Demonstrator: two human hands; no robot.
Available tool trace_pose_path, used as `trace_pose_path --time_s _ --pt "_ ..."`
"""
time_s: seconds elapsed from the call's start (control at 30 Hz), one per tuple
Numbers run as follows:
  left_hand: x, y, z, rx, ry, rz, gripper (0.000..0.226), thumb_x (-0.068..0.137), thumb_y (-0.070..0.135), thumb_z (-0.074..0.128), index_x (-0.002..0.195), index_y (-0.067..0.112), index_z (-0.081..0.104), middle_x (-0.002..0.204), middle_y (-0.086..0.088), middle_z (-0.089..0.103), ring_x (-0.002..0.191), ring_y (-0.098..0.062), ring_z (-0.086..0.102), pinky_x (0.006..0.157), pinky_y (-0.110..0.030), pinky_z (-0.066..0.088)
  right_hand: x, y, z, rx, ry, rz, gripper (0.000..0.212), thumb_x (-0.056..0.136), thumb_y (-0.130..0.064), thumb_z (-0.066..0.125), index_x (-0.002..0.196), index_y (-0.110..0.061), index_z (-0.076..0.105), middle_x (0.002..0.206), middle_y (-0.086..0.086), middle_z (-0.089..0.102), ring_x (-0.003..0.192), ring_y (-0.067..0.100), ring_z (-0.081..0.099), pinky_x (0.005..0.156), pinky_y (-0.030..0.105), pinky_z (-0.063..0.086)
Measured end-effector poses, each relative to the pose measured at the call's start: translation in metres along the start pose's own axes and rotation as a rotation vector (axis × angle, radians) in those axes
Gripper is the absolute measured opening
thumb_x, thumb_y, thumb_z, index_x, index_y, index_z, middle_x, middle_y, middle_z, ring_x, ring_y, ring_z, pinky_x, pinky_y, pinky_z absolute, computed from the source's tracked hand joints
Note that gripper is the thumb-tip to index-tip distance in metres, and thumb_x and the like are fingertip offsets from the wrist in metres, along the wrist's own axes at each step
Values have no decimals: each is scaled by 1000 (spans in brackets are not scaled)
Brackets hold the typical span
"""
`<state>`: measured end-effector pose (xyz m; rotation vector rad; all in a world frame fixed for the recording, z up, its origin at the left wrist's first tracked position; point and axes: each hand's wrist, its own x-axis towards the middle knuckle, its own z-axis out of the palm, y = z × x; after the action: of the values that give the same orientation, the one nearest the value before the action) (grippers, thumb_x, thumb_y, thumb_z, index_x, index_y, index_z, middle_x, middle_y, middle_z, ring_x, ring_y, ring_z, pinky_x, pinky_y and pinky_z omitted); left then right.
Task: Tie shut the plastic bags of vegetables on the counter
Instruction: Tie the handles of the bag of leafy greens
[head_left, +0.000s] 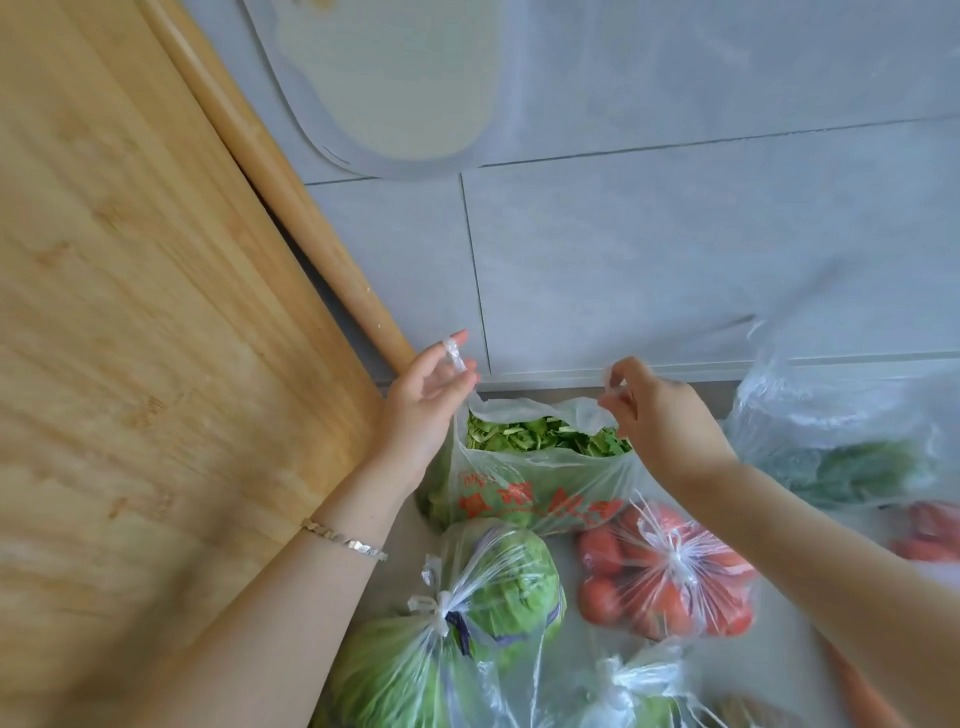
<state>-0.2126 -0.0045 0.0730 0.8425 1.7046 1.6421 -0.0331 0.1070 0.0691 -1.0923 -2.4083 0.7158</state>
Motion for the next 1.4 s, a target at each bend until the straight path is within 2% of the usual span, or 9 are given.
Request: trace_pose_path --time_s 0.27,0.37,0.47,0.6,0.7,0.8,0.9,1.07,1.4 --pt "15 -22 28 108 -88 -1 29 98 8 36 118 19 54 69 -3 57 54 -6 51 65 -24 46 30 0 -17 -40 -95 106 15 91 -15 48 103 -6 45 77 13 65 68 29 61 63 32 50" --pt "21 -30 36 76 -112 -84 30 100 12 32 121 6 53 58 7 56 50 -10 37 51 -26 35 52 5 -24 3 -347 216 20 92 -14 47 78 -6 59 69 4 65 53 9 58 48 14 43" --pt "28 -34 42 -37 -116 -191 25 99 11 34 102 11 58 68 6 65 45 -8 29 46 -22 22 66 1 -26 272 -533 247 34 93 -12 42 63 -19 55 68 -6 54 61 7 48 64 18 40" --pt "36 -35 43 -236 -35 -273 10 92 7 48 86 10 56 82 -7 70 42 -3 38 40 -14 23 78 3 -17 920 -212 264 37 93 -8 30 67 -13 56 78 1 59 77 12 54 78 25 42" --pt "43 -33 42 -425 21 -355 13 88 -1 50 77 5 50 77 -17 65 43 -2 52 40 -13 26 77 10 3 632 1 33 28 92 -23 34 70 -20 50 84 -2 49 89 5 45 88 17 34" --pt "45 -31 40 -549 39 -420 14 88 -4 47 80 2 57 62 -6 70 41 -2 51 40 -10 33 74 4 20 704 106 -81 24 93 -22 33 77 -25 51 92 -7 47 96 1 46 89 11 35" --pt "43 -30 40 -553 52 -428 17 87 -8 46 83 0 60 55 -3 68 43 -3 56 42 -10 39 76 -4 35 978 38 22 29 98 -12 34 82 -22 56 90 2 48 73 5 54 69 19 50" --pt "39 -31 41 -554 49 -420 13 84 -7 50 83 -1 61 54 0 65 46 -5 57 46 -11 44 74 -9 53 917 -189 225 32 94 -4 41 87 -23 66 63 0 39 44 0 36 45 10 35" --pt "32 -31 40 -529 7 -461 12 85 -6 52 91 -4 63 64 -1 72 53 -6 63 48 -12 47 51 -10 57 1049 -300 201 16 85 2 55 83 -3 71 71 9 68 62 11 53 57 15 42"
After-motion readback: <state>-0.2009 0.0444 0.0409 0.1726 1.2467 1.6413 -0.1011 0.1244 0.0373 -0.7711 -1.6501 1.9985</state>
